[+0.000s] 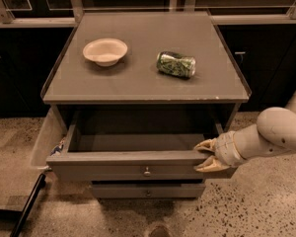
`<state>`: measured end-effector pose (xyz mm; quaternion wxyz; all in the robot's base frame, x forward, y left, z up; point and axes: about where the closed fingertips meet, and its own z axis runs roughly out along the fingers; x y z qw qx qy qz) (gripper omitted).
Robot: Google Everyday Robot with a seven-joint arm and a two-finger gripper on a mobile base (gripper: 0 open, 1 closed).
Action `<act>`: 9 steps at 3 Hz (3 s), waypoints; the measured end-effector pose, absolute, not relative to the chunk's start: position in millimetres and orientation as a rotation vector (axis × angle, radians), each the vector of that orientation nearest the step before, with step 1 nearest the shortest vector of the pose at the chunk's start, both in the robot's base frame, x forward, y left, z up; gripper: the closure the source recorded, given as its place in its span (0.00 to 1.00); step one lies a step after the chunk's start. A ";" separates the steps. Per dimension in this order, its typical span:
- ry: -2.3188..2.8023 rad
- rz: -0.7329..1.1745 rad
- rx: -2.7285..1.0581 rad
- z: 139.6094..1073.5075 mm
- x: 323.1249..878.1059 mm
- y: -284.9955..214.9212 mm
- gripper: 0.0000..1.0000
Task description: Open top drawer
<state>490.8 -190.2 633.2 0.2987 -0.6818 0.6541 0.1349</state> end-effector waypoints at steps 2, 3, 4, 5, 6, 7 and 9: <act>1.736 0.392 -1.813 632.3 483.7 -192.4 0.31; 1.730 0.406 -1.818 630.6 472.5 -194.6 0.52; 1.722 0.412 -1.822 631.0 465.0 -194.7 0.75; 1.720 0.412 -1.823 632.4 464.5 -194.5 0.98; 1.721 0.414 -1.827 631.3 455.3 -197.1 1.00; 1.721 0.414 -1.827 631.7 455.0 -196.8 0.81; 1.718 0.435 -1.832 633.9 461.9 -190.3 0.35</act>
Offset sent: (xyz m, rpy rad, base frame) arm -0.0220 -0.0083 -0.0012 0.0165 0.0260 0.0231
